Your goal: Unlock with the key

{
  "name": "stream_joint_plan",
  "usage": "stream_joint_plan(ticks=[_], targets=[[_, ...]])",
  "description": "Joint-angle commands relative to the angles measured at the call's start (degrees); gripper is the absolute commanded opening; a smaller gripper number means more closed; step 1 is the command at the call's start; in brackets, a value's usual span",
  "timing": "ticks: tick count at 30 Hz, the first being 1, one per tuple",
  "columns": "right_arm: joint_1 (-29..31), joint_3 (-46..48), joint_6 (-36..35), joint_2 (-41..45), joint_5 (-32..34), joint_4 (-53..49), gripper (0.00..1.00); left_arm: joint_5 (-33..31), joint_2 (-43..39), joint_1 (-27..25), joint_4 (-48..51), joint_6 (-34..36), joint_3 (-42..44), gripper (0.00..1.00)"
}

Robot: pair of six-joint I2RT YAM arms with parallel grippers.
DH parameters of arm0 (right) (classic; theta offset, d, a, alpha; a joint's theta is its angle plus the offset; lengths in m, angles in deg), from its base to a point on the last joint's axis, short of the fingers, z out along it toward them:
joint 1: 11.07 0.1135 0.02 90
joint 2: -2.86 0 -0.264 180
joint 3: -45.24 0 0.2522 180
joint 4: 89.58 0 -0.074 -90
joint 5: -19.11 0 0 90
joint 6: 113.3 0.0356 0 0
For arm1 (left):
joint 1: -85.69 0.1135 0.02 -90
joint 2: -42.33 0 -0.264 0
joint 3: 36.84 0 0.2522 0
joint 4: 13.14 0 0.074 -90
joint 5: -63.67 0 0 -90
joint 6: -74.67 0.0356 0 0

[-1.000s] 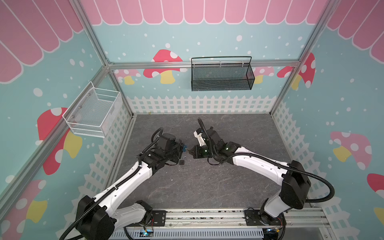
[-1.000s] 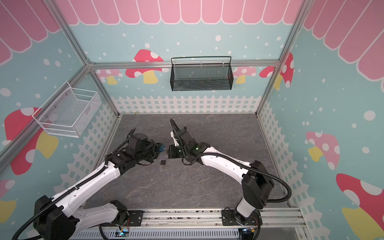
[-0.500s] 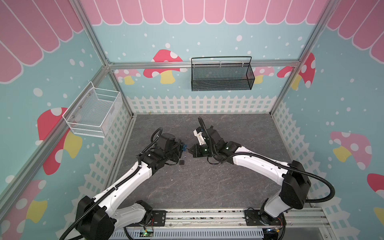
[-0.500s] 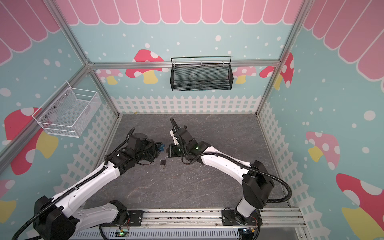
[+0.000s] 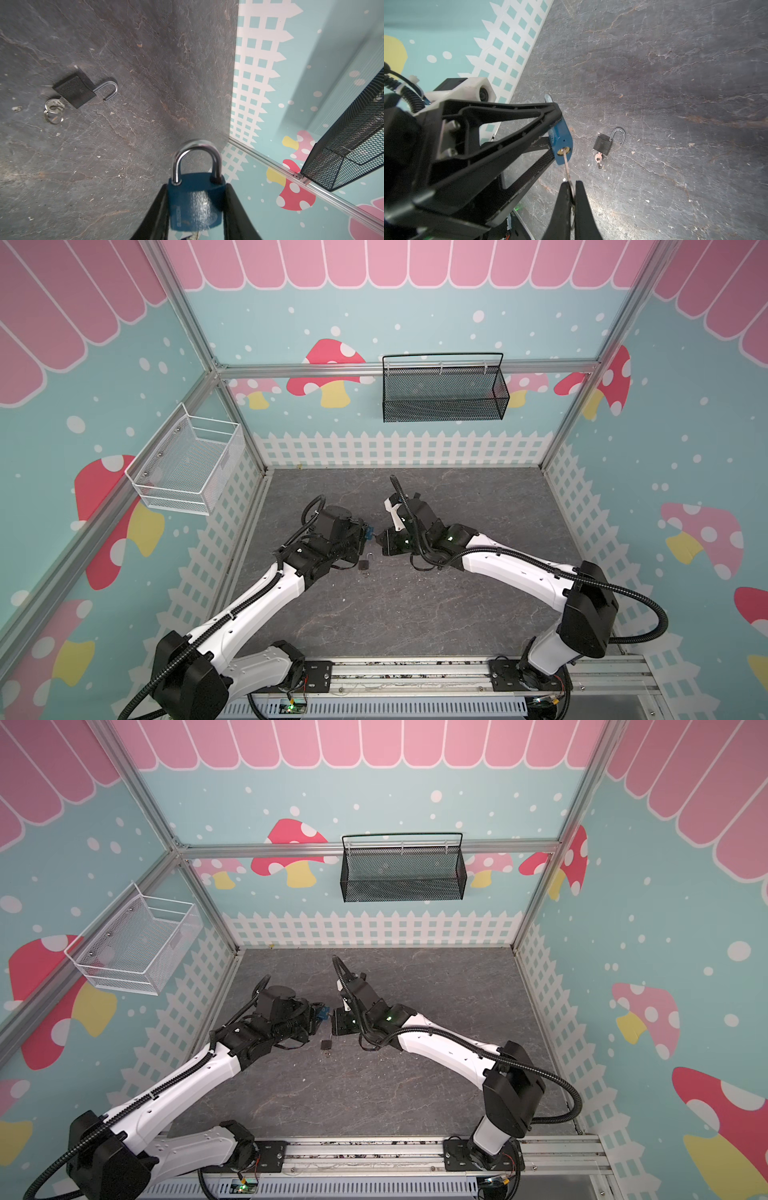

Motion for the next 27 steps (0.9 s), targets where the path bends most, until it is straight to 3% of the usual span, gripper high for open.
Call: stream_joint_plan(ticks=[1,5,9,20,24,27], targets=[[0.3,-0.7,-1.7,-0.6,4.6,6.1,0.00,4.6,-0.2,-4.8,-3.2,-2.5,-2.7,0.00],[0.9,-2.1,-3.5,-2.2,2.9,7.3,0.00,6.9,1.1,-6.4,-7.5,-4.2,-3.1,0.00],[1.3,-2.9,-4.3,-2.0,3.8,7.9,0.00,6.9,1.5,-7.4,-5.7,-3.2,-5.0,0.00],[2.4,-0.7,-12.5,0.1,15.9,8.2,0.00,8.9,-1.1,-8.2,-8.3,-5.6,-3.8,0.00],[2.4,0.0,-13.6,1.4,13.7,11.1,0.00,9.8,-1.2,-8.7,-9.2,-6.2,-3.5,0.00],[2.2,-0.4,-9.5,2.0,8.7,12.0,0.00,7.9,-1.8,-8.9,-7.5,-4.9,-3.6,0.00]])
